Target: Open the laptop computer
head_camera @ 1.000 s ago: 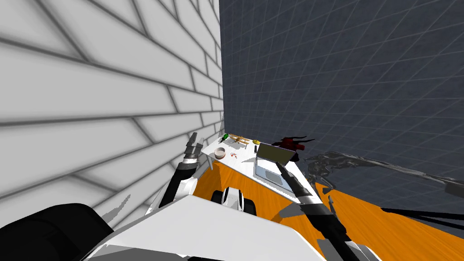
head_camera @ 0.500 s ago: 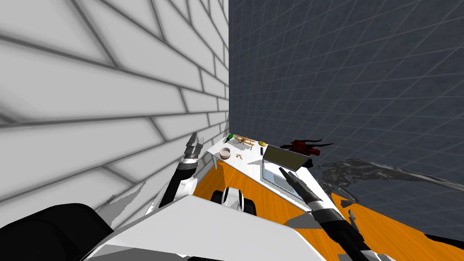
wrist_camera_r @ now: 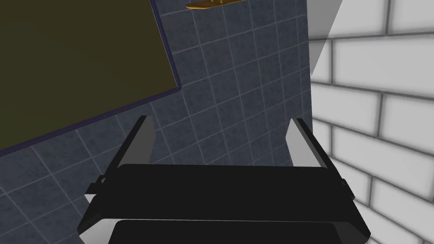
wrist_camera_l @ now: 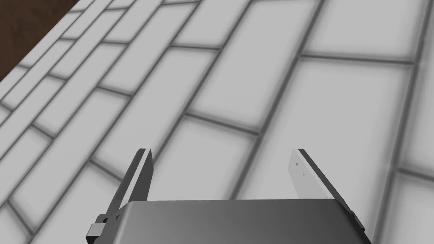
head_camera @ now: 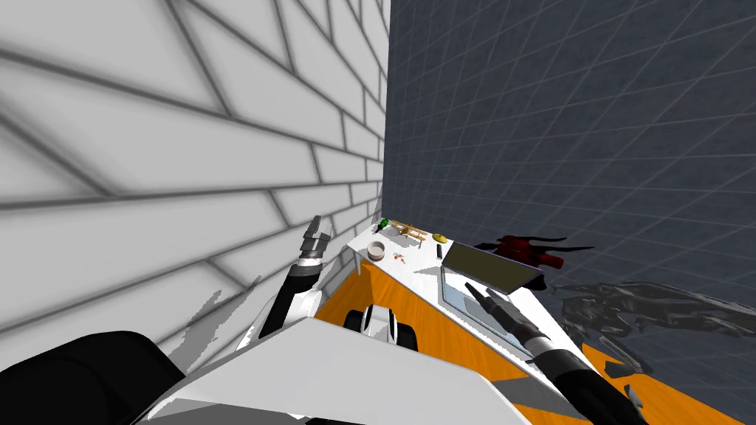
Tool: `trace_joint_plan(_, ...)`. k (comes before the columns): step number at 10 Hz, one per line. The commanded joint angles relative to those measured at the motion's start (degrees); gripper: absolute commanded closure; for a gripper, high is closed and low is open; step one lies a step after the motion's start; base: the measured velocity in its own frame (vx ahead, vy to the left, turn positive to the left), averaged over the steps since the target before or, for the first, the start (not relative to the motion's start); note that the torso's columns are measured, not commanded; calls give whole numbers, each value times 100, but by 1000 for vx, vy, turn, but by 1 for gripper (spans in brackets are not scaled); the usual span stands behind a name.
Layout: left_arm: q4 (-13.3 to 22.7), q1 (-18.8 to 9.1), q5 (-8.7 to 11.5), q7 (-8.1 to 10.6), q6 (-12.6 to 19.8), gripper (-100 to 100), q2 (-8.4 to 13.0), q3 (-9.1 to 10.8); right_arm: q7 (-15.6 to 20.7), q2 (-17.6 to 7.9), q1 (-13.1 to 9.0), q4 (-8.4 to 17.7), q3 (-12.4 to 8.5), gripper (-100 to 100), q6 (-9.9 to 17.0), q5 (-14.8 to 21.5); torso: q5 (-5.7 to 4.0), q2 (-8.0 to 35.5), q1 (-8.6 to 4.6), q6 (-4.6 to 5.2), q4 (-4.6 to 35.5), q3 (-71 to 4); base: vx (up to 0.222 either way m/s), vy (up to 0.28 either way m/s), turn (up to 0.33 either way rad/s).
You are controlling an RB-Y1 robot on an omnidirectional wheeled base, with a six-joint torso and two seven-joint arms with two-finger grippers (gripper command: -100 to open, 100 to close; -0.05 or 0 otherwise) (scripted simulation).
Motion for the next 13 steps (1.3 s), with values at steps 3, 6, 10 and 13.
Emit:
trace_joint_plan(3, 0, 0, 0, 0, 0, 0, 0, 1, 324, -617, 146, 534, -174, -100, 83, 353, -2, -4, -6, 3, -1, -2, 16, 52, 87)
trace_joint_plan(6, 0, 1, 0, 0, 0, 0, 1, 1, 606, -1041, 245, 964, -277, -100, 174, 622, -1, -5, -2, 5, -2, -3, 18, 33, 137)
trace_joint_plan(10, 0, 0, 0, 0, 0, 0, 1, 1, 1072, -1590, 383, 1605, -383, -100, 337, 1000, -1, -4, -4, 0, -1, -2, 15, 26, 166)
trace_joint_plan(13, 0, 1, 0, 0, 0, 0, 1, 1, 1563, -2027, 504, 2163, -440, -100, 521, 1341, -1, -5, -3, 2, -1, -2, 11, -4, 190)
